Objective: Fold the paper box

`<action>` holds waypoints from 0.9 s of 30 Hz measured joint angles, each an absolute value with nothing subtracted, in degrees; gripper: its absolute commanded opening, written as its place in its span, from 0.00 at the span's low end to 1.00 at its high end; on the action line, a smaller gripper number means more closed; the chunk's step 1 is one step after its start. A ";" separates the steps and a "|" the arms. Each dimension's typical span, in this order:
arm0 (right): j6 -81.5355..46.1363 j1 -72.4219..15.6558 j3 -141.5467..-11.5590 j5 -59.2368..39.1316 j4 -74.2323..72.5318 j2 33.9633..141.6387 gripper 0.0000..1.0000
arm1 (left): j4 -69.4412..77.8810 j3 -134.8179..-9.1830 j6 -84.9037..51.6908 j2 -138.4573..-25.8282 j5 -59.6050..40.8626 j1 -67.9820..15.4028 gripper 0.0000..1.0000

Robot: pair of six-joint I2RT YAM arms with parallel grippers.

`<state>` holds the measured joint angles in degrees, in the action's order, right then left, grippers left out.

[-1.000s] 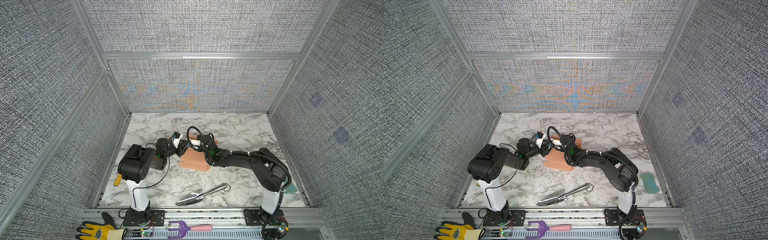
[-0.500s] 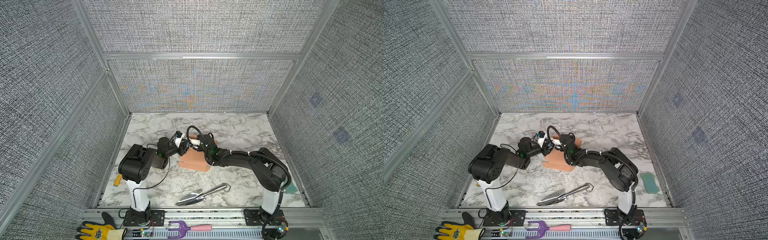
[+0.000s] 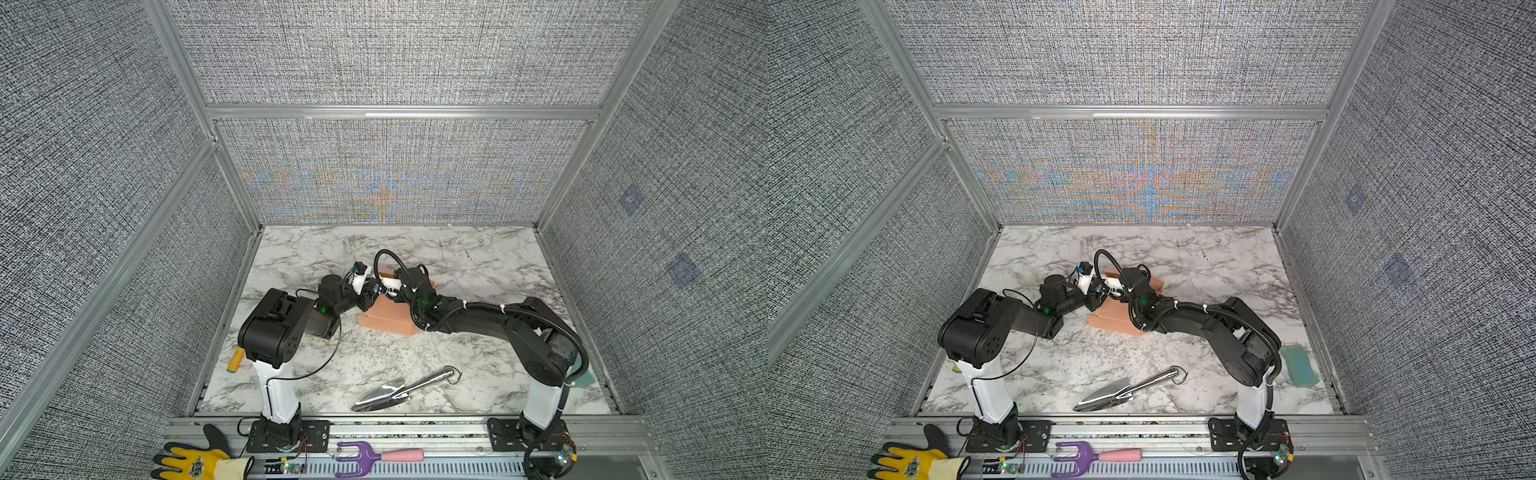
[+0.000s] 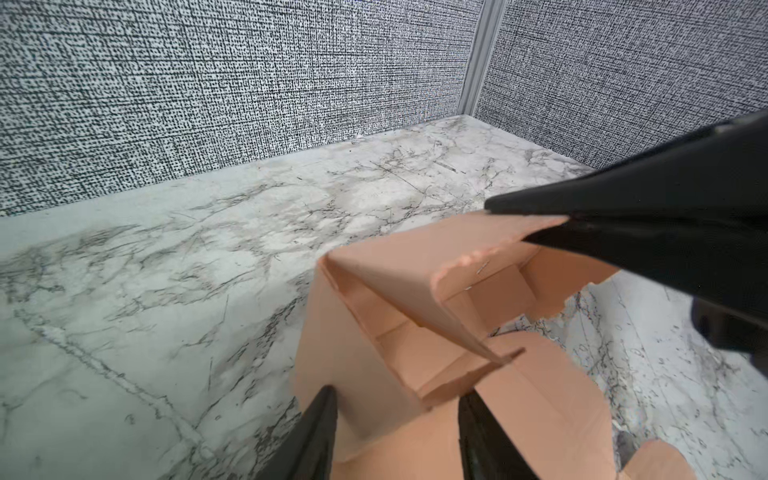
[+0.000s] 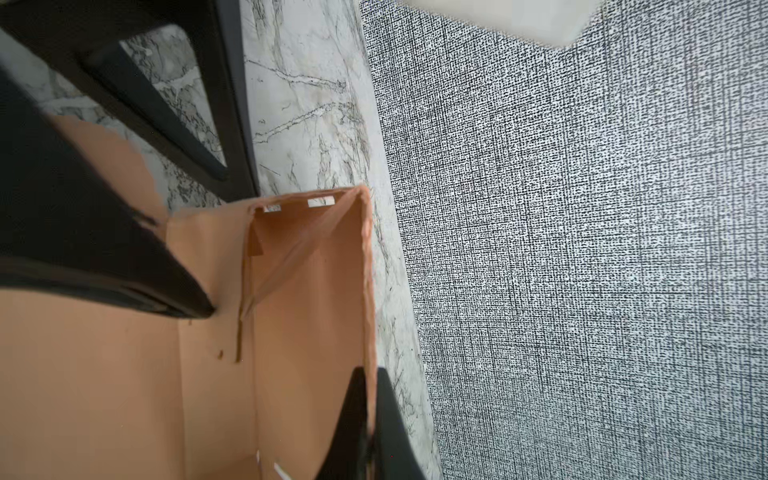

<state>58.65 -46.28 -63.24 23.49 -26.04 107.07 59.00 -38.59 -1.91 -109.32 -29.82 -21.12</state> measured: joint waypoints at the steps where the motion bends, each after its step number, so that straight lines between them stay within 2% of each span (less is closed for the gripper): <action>1: 58.63 -46.30 -63.24 23.44 -26.02 106.98 0.00 | 59.00 -38.59 -1.91 -109.21 -29.50 -21.21 0.48; 11: 58.50 -46.57 -63.35 24.03 -26.50 107.98 0.00 | 59.31 -37.80 -1.96 -108.38 -28.23 -21.52 0.48; 27: 62.98 -46.28 -63.46 29.63 -35.64 112.40 0.00 | 59.48 -34.70 -1.43 -106.94 -29.12 -20.03 0.48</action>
<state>62.98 -46.28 -63.46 29.63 -35.64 112.40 59.48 -34.70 -1.43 -106.94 -29.12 -20.03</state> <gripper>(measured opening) 0.049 0.481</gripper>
